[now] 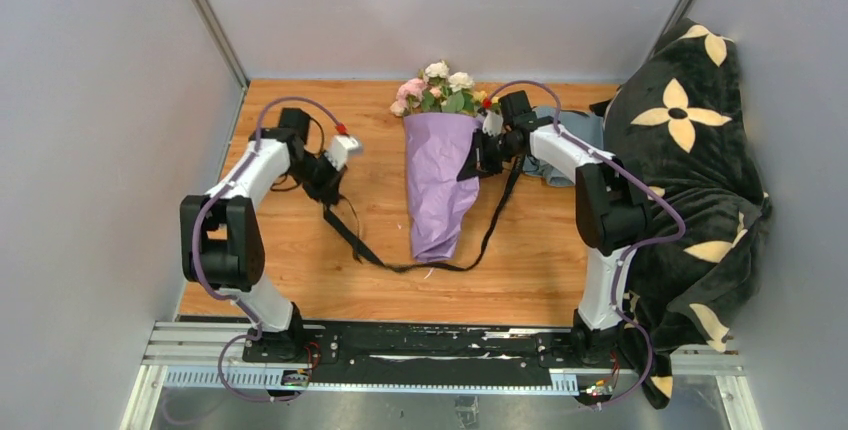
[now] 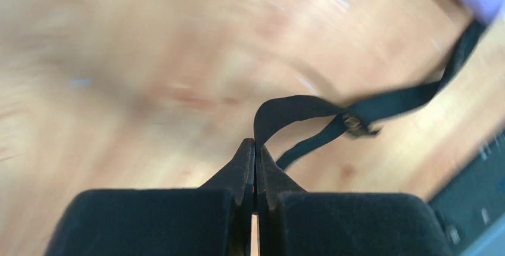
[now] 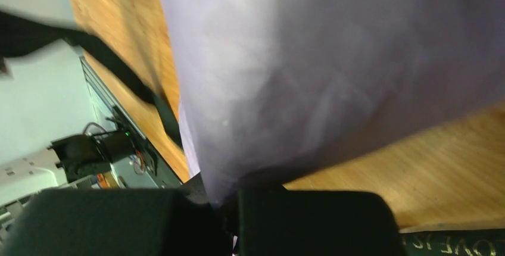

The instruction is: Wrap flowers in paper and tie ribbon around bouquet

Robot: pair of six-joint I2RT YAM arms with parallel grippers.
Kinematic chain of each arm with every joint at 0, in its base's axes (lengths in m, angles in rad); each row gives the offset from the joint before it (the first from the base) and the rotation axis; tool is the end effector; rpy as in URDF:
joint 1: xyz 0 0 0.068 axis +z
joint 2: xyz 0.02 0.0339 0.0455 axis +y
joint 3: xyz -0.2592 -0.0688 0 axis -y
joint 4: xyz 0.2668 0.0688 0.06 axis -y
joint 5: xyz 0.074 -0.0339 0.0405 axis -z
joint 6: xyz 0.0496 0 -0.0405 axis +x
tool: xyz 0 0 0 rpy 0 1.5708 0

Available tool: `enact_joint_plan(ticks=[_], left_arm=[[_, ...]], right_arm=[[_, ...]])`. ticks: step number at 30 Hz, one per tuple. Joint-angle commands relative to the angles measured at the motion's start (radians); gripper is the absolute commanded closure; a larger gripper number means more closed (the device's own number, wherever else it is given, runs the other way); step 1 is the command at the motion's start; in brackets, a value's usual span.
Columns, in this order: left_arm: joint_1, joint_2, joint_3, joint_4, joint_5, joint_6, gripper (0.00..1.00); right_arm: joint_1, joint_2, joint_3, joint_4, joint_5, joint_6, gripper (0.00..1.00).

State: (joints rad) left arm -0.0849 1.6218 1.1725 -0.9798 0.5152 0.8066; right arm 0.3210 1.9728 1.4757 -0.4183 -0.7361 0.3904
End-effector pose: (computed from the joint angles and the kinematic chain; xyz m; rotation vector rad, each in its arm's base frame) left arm 0.3129 -0.0512 0.1945 1.2389 2.4729 -0.6123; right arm 0.4184 0.1742 0.1897 -0.2427 2.5298 1.2092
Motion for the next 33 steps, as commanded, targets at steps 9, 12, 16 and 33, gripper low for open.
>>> enact_joint_plan(ticks=[9,12,16,33], left_arm=[[0.156,-0.162,0.225,0.378,0.180,-0.583,1.00],[0.156,-0.301,0.230,0.441,0.181,-0.612,1.00],[0.155,-0.388,0.254,0.437,0.158,-0.550,1.00],[0.026,-0.331,0.396,0.450,0.097,-0.578,1.00]], right_arm=[[0.126,-0.060,-0.242,-0.038,-0.090,-0.215,1.00],[0.156,-0.039,-0.260,-0.037,-0.098,-0.239,1.00],[0.183,-0.018,-0.261,-0.036,-0.109,-0.266,1.00],[0.332,-0.070,-0.343,0.018,-0.094,-0.243,1.00]])
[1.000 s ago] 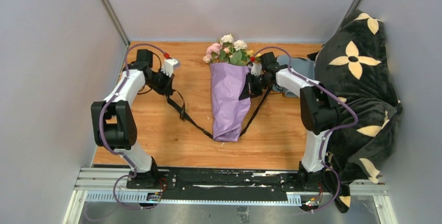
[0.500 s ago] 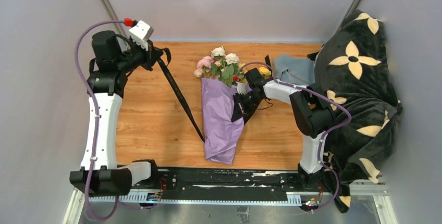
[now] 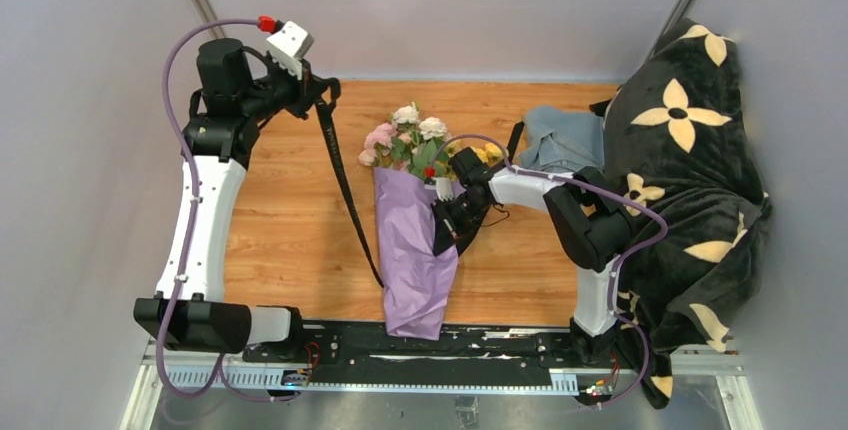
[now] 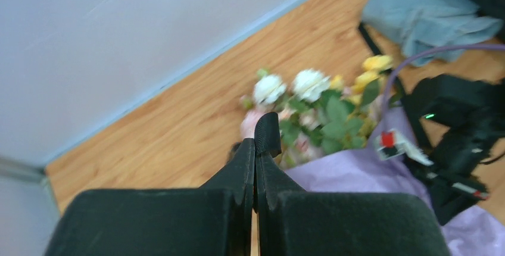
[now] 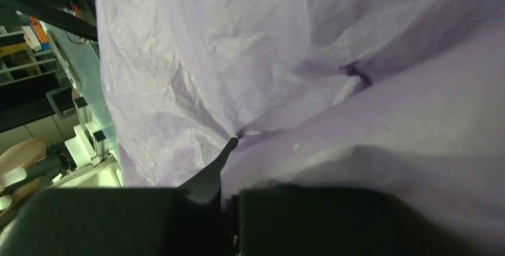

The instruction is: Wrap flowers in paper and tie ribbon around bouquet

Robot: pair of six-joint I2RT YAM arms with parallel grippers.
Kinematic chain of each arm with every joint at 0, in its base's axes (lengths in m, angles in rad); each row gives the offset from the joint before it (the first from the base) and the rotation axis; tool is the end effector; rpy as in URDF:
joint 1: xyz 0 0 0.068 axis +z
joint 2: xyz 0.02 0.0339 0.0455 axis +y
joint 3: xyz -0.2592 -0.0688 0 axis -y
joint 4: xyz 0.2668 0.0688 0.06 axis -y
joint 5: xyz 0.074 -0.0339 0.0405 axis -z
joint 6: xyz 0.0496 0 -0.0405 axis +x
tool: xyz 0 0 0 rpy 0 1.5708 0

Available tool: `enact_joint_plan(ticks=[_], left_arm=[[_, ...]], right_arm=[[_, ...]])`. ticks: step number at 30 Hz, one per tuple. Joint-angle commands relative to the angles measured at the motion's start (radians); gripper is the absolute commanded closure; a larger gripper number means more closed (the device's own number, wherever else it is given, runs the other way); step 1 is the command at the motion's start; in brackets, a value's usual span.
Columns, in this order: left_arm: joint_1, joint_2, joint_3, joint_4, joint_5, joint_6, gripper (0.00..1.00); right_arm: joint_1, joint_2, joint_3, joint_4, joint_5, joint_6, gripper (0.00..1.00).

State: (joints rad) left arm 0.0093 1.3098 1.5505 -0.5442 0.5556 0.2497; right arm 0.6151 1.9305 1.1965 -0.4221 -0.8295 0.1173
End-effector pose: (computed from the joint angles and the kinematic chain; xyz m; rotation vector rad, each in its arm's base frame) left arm 0.3090 -0.0233 0.4511 0.5908 1.7434 -0.3385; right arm 0.2997 0.2566 0.1236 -0.9253 2.6055 1.3392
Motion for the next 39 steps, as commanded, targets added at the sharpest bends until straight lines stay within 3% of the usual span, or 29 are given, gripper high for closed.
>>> enact_joint_plan(ticks=[1,4,9,11,15,19,24,29,31,36,39], left_arm=[[-0.079,-0.015,0.006,0.014,0.070,-0.051,1.00],[-0.186,-0.012,-0.090,0.014,0.070,-0.078,1.00],[-0.448,0.076,-0.329,0.075,0.045,-0.102,1.00],[-0.494,0.153,-0.395,0.165,0.058,-0.149,1.00],[-0.559,0.324,-0.420,0.208,0.078,-0.173,1.00],[-0.574,0.491,-0.392,0.175,0.017,-0.188,1.00],[-0.576,0.616,-0.382,0.123,-0.016,-0.184,1.00],[-0.576,0.635,-0.395,0.117,-0.004,-0.192,1.00],[-0.576,0.630,-0.394,0.114,0.007,-0.192,1.00],[-0.577,0.610,-0.403,0.115,0.007,-0.185,1.00],[-0.575,0.603,-0.406,0.114,0.009,-0.184,1.00]], right_arm=[[0.051,-0.031,-0.075,0.033,0.002,0.035,1.00],[0.069,-0.037,-0.112,0.067,0.016,0.068,1.00],[0.069,-0.079,-0.132,0.093,0.159,0.151,0.87],[0.068,-0.114,-0.151,0.108,0.230,0.190,0.81],[0.069,-0.206,-0.229,0.206,0.279,0.281,0.79],[0.069,-0.361,-0.293,0.232,0.411,0.363,0.75],[0.052,-0.503,-0.324,0.109,0.639,0.396,0.68],[-0.013,-0.563,-0.283,0.006,0.981,0.306,0.40],[-0.035,-0.511,-0.214,-0.023,1.070,0.269,0.36],[-0.062,-0.300,-0.039,-0.160,1.004,0.246,0.35],[-0.057,-0.222,-0.043,-0.193,0.944,0.273,0.34]])
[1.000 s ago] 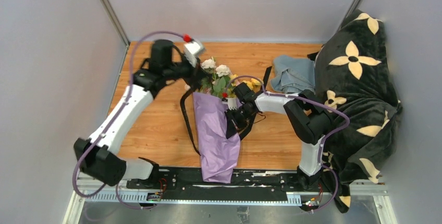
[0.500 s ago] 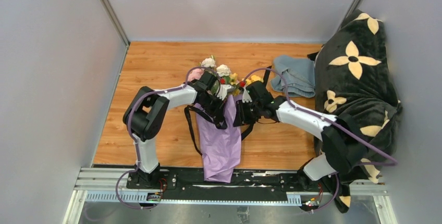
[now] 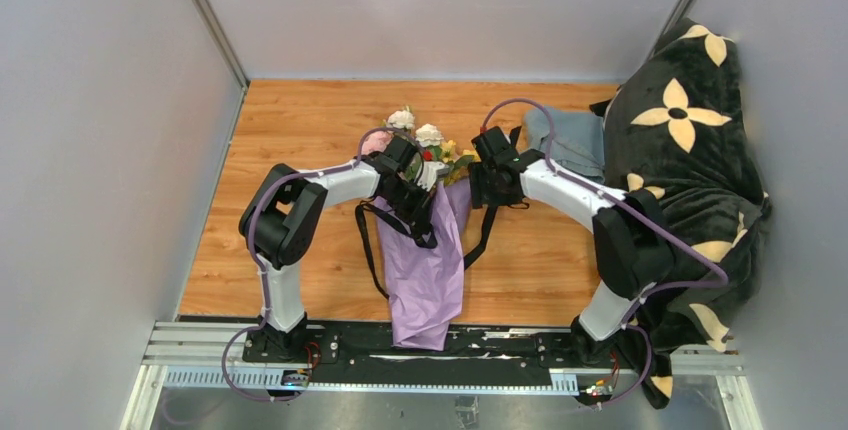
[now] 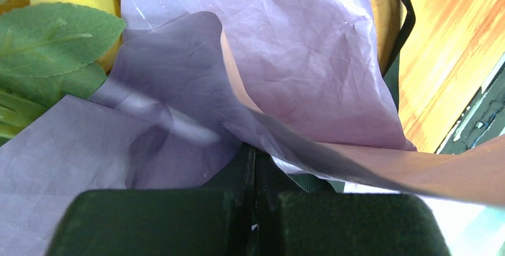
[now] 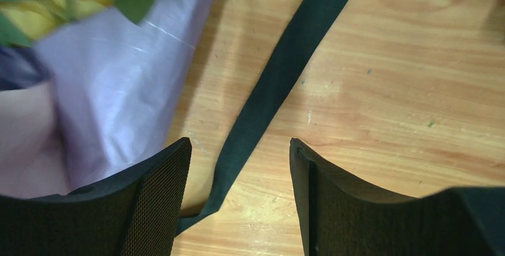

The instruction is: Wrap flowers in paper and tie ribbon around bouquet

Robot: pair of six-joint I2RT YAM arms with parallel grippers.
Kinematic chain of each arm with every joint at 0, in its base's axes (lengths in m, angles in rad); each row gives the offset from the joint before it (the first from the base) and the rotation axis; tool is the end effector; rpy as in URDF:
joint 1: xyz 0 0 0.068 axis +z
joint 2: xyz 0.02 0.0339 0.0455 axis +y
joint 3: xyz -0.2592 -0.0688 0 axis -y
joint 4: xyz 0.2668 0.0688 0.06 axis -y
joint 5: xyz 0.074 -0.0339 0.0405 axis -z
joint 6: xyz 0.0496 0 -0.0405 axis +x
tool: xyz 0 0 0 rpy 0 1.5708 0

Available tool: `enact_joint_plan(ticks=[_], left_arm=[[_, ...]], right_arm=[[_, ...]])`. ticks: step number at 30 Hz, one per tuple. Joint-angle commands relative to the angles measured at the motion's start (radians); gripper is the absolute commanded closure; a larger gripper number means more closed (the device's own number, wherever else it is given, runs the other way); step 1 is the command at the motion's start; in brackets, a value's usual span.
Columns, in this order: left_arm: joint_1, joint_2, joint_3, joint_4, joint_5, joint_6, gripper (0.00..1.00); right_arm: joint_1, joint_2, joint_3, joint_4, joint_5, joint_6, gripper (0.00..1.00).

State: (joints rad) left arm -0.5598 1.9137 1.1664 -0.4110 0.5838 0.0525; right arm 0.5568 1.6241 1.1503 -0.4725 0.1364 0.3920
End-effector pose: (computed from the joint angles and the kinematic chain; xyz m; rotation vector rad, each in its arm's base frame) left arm 0.3159 -0.2302 0.1146 0.9902 2.5612 -0.9410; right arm 0.3182 0.1901 0.2041 -0.1519 2.5134 0.2183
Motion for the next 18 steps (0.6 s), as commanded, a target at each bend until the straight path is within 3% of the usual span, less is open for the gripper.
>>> enact_joint_plan(ticks=[1,6,8,9,11,12,15,18], left_arm=[[-0.007,-0.003,-0.022,-0.020,-0.018,0.012,1.00],[-0.007,-0.011,-0.014,-0.022,-0.017,0.012,1.00],[-0.007,-0.019,-0.009,-0.030,-0.028,0.019,1.00],[-0.007,-0.026,-0.006,-0.035,-0.035,0.023,1.00],[-0.007,-0.045,-0.002,-0.045,-0.048,0.036,1.00],[-0.008,-0.054,-0.001,-0.047,-0.052,0.041,1.00],[-0.007,-0.074,0.013,-0.058,-0.067,0.057,1.00],[-0.007,-0.066,0.043,-0.076,-0.085,0.082,1.00]], right_arm=[[0.003,0.088,-0.027,-0.130,-0.048,0.011,0.34],[0.033,0.135,-0.103,-0.079,-0.119,0.034,0.31],[0.035,0.177,-0.124,-0.048,-0.154,0.028,0.36],[0.032,0.188,-0.137,-0.028,-0.172,0.028,0.43],[0.031,0.177,-0.173,0.008,-0.174,0.031,0.71],[0.027,0.149,-0.188,0.027,-0.168,0.033,0.97],[-0.007,0.058,-0.236,0.050,-0.146,0.043,1.00],[-0.045,-0.145,-0.264,0.016,-0.039,0.039,1.00]])
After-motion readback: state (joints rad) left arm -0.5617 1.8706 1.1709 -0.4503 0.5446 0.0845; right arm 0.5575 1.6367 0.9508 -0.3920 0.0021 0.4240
